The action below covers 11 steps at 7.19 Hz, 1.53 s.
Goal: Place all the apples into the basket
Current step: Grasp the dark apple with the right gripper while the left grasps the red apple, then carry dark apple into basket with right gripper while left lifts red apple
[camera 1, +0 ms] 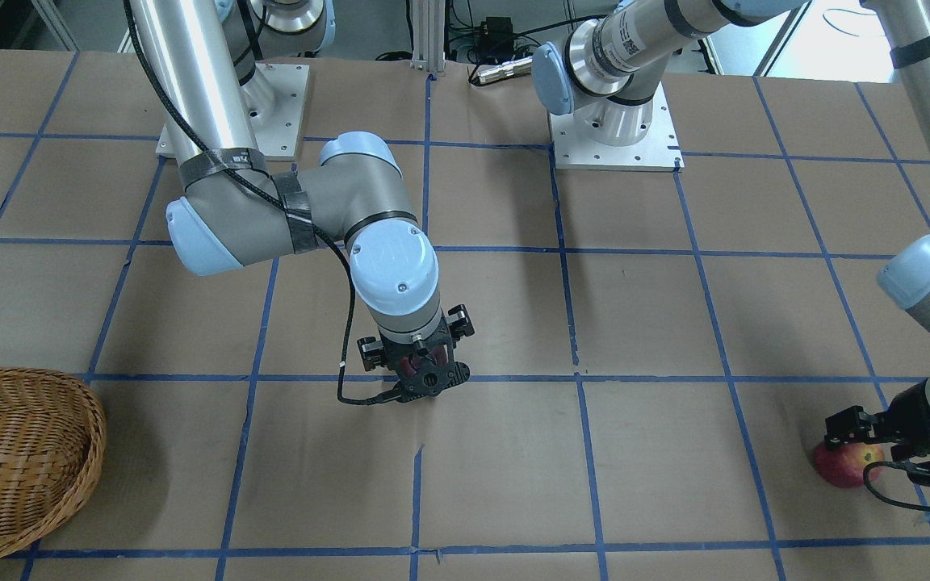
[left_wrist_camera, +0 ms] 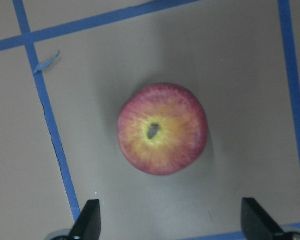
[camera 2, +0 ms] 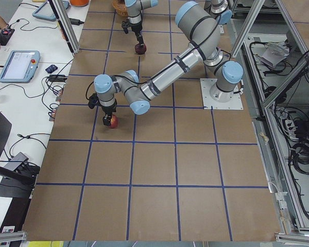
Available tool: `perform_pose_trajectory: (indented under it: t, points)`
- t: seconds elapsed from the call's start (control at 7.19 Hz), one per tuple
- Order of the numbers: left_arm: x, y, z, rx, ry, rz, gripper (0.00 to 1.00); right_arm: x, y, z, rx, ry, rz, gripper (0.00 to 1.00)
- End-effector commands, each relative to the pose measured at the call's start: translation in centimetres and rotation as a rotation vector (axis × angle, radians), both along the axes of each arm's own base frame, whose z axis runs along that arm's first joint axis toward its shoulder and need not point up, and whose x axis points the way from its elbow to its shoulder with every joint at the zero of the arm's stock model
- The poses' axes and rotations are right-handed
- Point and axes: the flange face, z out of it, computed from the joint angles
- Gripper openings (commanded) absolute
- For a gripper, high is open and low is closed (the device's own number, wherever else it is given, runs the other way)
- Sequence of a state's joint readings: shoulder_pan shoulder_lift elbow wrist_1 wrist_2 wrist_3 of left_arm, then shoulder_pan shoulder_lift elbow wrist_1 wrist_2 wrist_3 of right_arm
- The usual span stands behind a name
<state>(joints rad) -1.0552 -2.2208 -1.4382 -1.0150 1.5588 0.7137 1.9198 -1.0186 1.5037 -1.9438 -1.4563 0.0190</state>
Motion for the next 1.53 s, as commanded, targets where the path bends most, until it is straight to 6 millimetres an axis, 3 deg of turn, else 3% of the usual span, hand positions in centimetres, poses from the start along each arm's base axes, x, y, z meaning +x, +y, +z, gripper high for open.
perform_pose_trajectory:
  t: [0.0,0.42,0.56,0.7,0.83,0.97,1.11,1.39]
  points:
    - [0.2,-0.3,-3.1,0.035,0.016,-0.004,1.0,0.1,-0.2,-1.3,0.003,0.0,0.004,0.98]
    - [-0.2,-0.7,-3.3,0.036,0.017,-0.013,1.0,0.3,-0.5,-3.1,0.016,0.002,-0.001,0.96]
    - [-0.6,-0.9,-3.0,0.033,0.013,-0.023,0.56,0.3,-0.7,-3.3,0.004,-0.002,0.001,0.69]
    - [-0.6,-0.9,-2.7,0.03,0.01,-0.024,0.29,0.1,-0.8,-3.1,-0.007,0.009,0.019,0.05]
    - [-0.5,-0.9,-2.4,0.026,0.007,-0.023,0.23,-0.5,-1.5,-1.6,-0.034,0.019,0.009,0.0]
    - [-0.8,-1.0,-2.0,0.02,0.006,-0.021,0.23,-1.9,-2.3,1.1,-0.068,0.006,-0.022,0.0]
    - [-2.2,-1.2,-0.3,0.012,0.0,-0.032,0.23,-6.2,-3.1,5.3,-0.07,0.016,-0.107,0.0]
    - [-10.8,-1.4,3.0,0.031,0.004,-0.047,0.23,-24.7,-6.7,13.1,-0.047,0.02,-0.426,0.0]
